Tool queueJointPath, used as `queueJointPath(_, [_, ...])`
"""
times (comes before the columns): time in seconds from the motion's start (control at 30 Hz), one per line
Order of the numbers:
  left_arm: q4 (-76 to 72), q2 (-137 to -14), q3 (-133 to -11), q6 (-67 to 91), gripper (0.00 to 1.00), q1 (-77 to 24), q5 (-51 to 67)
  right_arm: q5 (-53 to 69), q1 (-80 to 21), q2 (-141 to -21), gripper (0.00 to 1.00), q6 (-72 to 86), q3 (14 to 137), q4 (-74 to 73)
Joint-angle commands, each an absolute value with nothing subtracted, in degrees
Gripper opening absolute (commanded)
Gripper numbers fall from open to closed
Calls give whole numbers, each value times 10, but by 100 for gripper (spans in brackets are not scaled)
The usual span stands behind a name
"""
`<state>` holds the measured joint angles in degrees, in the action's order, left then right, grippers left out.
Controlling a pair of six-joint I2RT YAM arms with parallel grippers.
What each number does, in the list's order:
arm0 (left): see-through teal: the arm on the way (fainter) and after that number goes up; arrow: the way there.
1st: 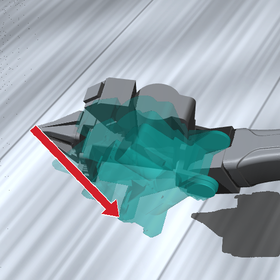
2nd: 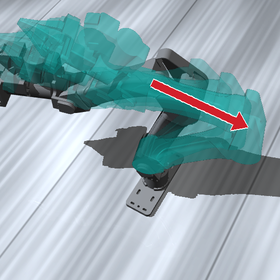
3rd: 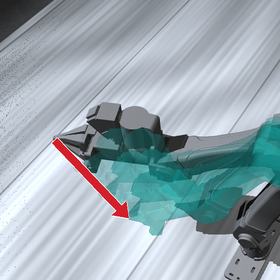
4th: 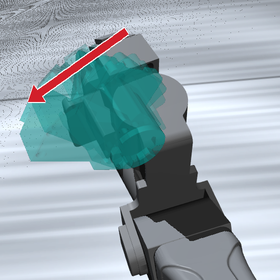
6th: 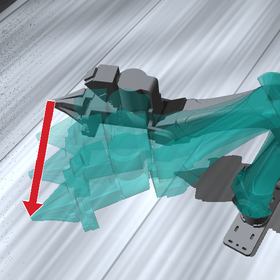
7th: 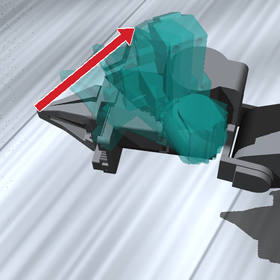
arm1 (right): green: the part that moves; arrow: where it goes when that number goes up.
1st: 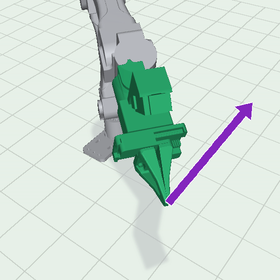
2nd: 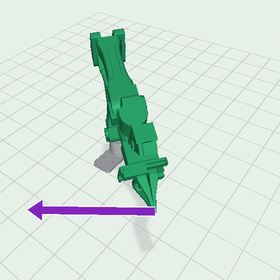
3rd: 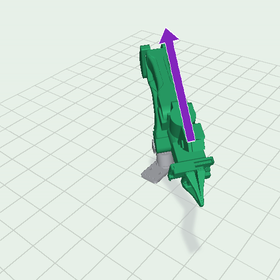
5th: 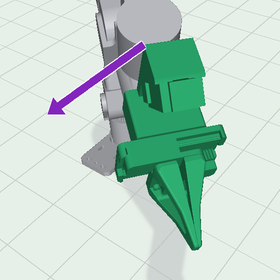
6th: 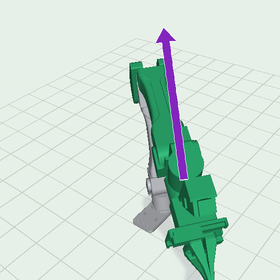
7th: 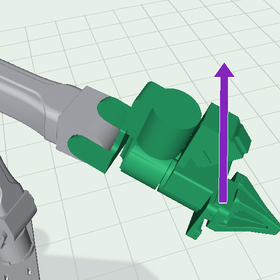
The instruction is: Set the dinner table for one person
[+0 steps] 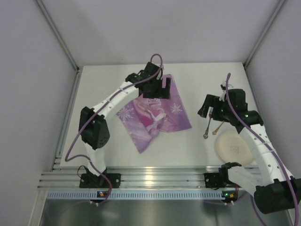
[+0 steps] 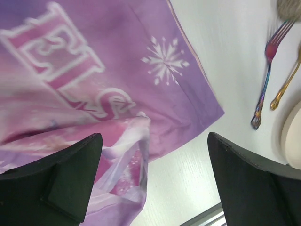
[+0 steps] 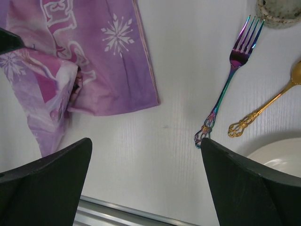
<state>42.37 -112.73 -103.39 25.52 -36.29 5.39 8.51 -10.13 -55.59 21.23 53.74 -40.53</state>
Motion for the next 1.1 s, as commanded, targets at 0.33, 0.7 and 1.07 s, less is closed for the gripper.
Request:
queueJointPath(0.33, [434,-803,-649,422,98,-325,-134,206,-107,-839,100,249,687,-332])
queueJointPath(0.7, [366,-800,-519,441,93,-298,-122,236,-107,-1079,99,272,791,-280])
queueJointPath(1.07, [302,-916,-526,416,81,-286,-112,254,-130,-1187,84,301,832,-235])
